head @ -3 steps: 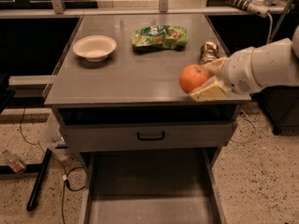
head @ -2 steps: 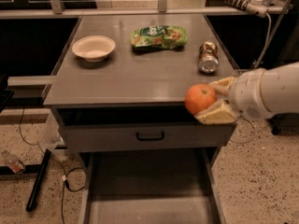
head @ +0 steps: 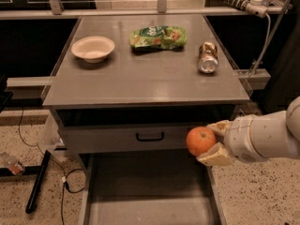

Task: Place orange into middle drawer

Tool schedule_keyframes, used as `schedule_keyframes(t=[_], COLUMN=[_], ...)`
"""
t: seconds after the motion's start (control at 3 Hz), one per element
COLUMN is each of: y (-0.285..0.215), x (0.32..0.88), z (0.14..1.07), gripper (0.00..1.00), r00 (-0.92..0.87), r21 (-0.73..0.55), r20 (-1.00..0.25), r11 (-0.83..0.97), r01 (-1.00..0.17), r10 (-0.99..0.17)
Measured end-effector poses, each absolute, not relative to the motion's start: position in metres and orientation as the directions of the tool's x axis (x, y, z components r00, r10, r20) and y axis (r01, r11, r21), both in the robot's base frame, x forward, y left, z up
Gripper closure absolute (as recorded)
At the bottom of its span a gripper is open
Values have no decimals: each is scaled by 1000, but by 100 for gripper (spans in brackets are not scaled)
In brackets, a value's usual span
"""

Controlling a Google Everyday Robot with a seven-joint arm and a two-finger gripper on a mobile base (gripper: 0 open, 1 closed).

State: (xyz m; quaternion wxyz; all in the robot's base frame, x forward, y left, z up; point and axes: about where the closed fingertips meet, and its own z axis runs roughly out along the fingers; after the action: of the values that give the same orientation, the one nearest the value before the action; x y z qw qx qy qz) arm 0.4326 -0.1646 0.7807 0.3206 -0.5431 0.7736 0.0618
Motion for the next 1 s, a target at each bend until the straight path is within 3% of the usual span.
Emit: schedule_keyframes(t=[0.67,1.0], y=[-157,-151], x=[435,435], z=[766,706], gripper=[100,100], r00=[-199,-257], r21=[-238,-148], r20=[-549,-543], r11=[380,392], r01=[-894,-908], r10=[-812,-800])
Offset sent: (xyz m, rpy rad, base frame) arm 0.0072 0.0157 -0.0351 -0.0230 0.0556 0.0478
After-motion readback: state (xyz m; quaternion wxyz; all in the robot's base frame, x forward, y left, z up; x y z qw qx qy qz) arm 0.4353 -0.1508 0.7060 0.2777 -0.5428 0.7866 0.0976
